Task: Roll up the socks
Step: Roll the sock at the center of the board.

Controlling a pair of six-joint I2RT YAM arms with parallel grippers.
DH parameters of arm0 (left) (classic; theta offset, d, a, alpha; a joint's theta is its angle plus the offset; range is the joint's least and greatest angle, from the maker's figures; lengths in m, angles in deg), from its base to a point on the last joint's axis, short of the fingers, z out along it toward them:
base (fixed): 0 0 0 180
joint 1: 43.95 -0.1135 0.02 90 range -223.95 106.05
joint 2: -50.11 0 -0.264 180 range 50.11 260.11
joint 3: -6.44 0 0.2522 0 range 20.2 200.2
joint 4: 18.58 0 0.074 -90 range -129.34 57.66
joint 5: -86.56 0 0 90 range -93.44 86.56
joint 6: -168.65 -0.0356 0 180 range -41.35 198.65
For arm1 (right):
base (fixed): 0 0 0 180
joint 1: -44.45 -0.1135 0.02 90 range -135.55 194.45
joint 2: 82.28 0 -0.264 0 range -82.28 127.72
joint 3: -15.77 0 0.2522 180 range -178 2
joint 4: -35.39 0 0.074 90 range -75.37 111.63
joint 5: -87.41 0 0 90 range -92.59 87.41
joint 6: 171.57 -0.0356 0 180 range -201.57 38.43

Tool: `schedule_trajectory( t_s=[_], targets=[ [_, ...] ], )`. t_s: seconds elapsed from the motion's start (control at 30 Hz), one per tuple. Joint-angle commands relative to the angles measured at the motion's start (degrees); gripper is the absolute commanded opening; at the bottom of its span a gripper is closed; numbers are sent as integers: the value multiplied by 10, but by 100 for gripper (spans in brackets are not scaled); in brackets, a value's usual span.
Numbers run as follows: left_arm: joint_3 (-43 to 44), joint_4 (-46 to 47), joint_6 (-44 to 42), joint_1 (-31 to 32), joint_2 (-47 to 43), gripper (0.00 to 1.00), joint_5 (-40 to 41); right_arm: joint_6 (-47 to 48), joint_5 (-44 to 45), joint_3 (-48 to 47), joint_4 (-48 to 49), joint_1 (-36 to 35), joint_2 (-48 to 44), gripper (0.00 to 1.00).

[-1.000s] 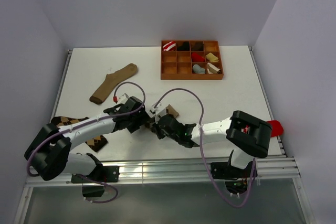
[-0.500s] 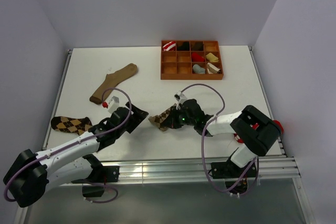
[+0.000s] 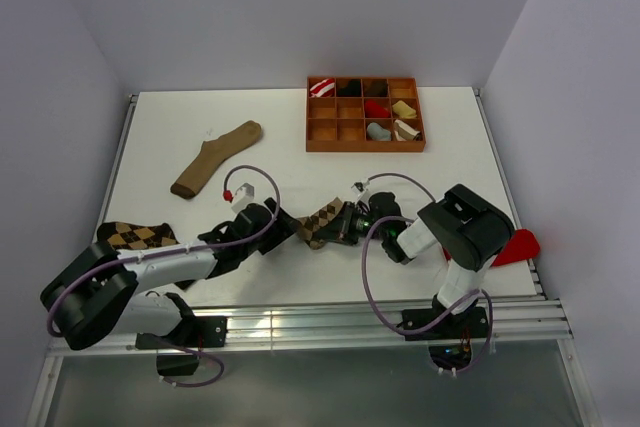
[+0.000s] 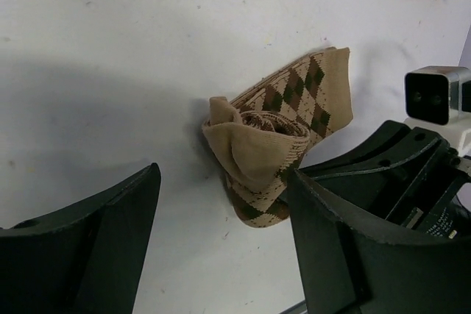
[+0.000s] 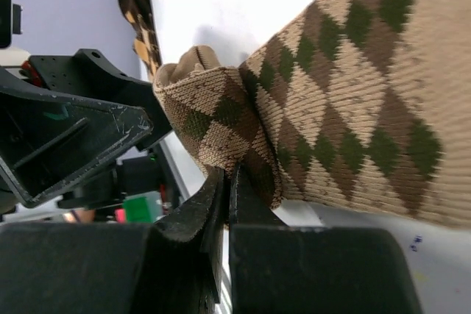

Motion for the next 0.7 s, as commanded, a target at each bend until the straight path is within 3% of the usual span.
schedule_trajectory(
  t_s=[0.0,0.53,0.67],
  targets=[
    [33,53,-33,4,24,74,-11,-22,-11,34,-41,18,45,0],
    [77,83,-69,4,134,66,-28,20,-4,-5,-136,34,60,0],
    [86,74,-67,4,154,58,-27,35,0,-16,-164,34,57,0]
  ],
)
